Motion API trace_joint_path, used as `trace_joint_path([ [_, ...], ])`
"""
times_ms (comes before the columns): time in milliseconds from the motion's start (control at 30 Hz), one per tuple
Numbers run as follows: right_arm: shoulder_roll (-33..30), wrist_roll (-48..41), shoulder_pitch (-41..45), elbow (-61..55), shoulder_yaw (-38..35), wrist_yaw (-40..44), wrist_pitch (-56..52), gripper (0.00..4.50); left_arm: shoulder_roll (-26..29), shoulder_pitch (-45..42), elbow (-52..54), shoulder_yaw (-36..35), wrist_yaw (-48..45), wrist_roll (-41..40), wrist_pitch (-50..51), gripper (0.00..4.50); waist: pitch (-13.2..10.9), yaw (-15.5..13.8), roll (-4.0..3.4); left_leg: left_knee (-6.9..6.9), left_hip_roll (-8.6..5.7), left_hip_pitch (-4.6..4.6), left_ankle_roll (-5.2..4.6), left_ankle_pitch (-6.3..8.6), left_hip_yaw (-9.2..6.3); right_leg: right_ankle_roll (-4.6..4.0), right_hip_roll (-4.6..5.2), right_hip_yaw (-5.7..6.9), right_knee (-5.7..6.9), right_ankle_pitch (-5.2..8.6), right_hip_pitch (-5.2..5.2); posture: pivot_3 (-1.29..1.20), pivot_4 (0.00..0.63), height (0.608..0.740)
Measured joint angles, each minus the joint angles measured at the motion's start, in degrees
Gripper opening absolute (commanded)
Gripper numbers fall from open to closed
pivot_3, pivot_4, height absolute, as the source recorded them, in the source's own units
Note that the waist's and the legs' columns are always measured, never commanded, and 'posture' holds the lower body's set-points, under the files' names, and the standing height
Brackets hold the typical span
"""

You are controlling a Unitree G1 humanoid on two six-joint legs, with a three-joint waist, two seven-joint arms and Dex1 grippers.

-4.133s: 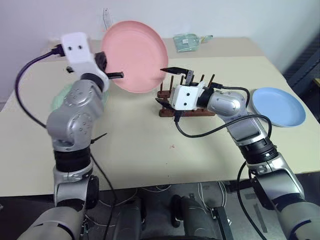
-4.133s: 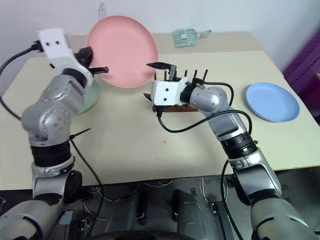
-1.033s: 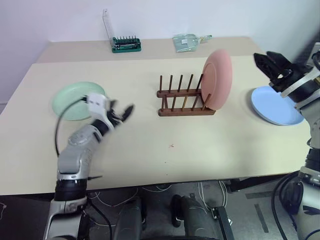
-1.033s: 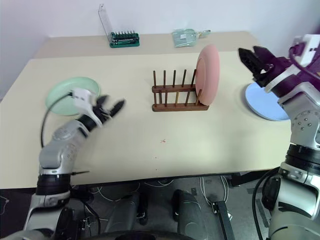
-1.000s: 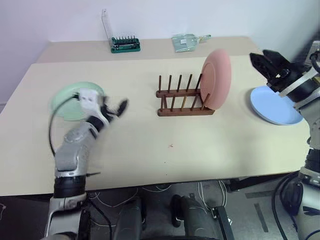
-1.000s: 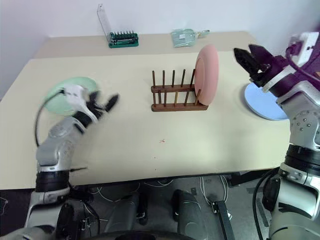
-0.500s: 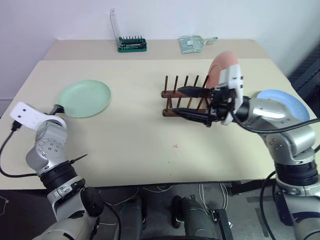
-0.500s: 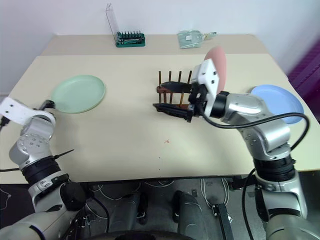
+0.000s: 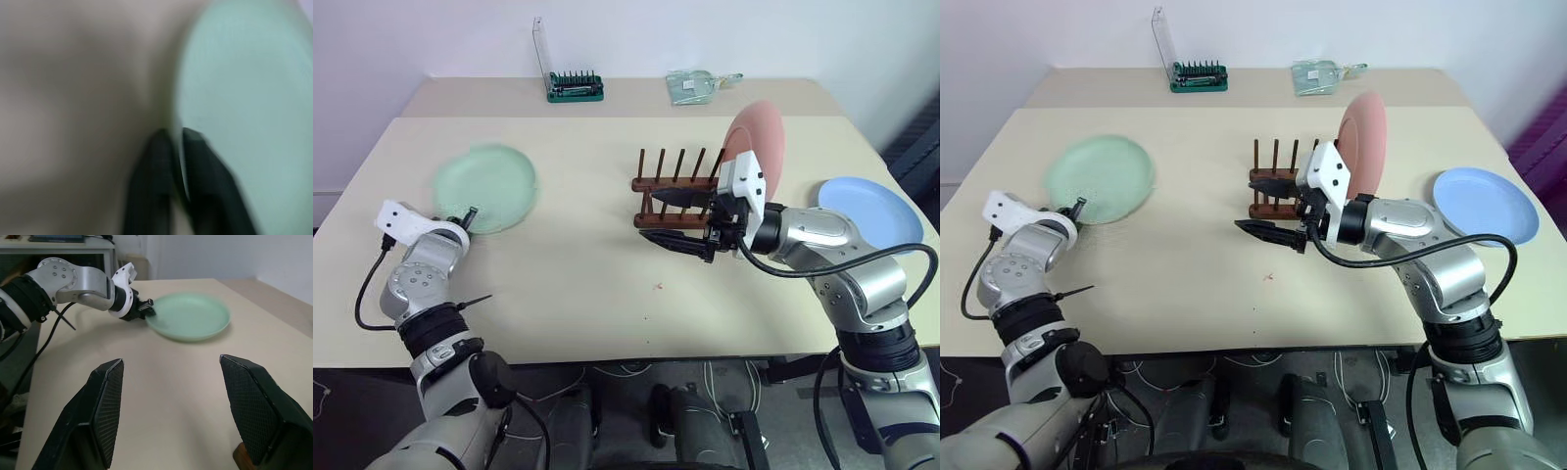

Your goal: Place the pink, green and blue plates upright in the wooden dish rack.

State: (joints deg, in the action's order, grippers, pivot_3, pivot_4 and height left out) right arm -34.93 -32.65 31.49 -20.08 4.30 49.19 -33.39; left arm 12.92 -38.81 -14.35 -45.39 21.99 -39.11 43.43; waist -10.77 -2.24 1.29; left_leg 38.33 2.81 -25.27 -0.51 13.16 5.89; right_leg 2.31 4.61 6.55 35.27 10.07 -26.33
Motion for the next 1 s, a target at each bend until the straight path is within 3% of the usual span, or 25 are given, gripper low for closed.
trace_joint_path([
  [200,0.21,4.13,-0.35,0.35,1.10,-1.38,1.71,3.19,0.39,0.18,-0.02,4.10,-3.57,0.79,-1.28,0.07,0.00,0.03,0.00,0.00,-0.05,-0.01,0.00,0.00,0.03,0.00,-0.01,0.00,-0.01,0.00,-0.02,0.00,0.150,0.730],
  [333,0.42,13.52,3.87,6.86,5.50,-3.02,7.24,4.35,0.10,0.62,6.66,10.57,-7.67,2.61,-4.50,0.00,-0.02,0.10,0.03,0.00,-0.04,-0.04,0.02,-0.01,0.06,-0.03,-0.02,0.00,-0.03,-0.02,-0.06,0.00,0.150,0.730],
  [367,0.20,17.82,5.18,9.11,7.83,-3.40,10.98,4.43,0.05,0.35,9.68,12.92,-8.41,3.41,-4.98,0.00,-0.02,0.06,0.03,-0.01,-0.05,-0.04,0.02,-0.01,0.05,-0.03,-0.02,0.00,-0.03,-0.01,-0.06,0.00,0.150,0.730],
  [567,2.62,37.54,12.52,20.26,15.93,-9.77,31.87,4.43,-3.47,-5.54,19.49,25.10,-8.96,5.93,-4.05,0.00,-0.02,0.14,0.03,0.00,-0.10,-0.06,0.02,-0.02,0.10,0.00,-0.01,-0.02,-0.08,-0.02,-0.06,0.00,0.150,0.730],
  [867,4.70,55.25,21.49,36.38,19.69,-20.26,48.93,4.43,-9.91,-11.63,23.32,28.81,-5.34,4.07,2.71,0.00,-0.03,0.83,0.03,-0.02,-0.09,-0.05,0.05,-0.05,0.09,0.01,-0.07,-0.03,-0.06,-0.01,-0.06,0.00,0.150,0.730],
  [967,4.71,59.73,21.95,39.50,19.96,-23.99,51.53,3.59,-11.14,-11.63,24.46,28.87,-4.90,2.82,4.79,0.00,-0.03,1.00,0.03,-0.02,-0.09,-0.06,0.05,-0.05,0.07,0.01,-0.07,-0.03,-0.06,-0.01,-0.06,0.00,0.150,0.730],
  [1000,4.72,60.94,21.95,40.14,19.96,-25.15,51.94,3.08,-11.16,-11.63,24.68,28.92,-4.87,2.62,5.38,0.00,-0.03,1.22,0.03,-0.02,-0.09,-0.06,0.06,-0.06,0.07,0.01,-0.07,-0.03,-0.05,-0.01,-0.06,0.00,0.150,0.730],
])
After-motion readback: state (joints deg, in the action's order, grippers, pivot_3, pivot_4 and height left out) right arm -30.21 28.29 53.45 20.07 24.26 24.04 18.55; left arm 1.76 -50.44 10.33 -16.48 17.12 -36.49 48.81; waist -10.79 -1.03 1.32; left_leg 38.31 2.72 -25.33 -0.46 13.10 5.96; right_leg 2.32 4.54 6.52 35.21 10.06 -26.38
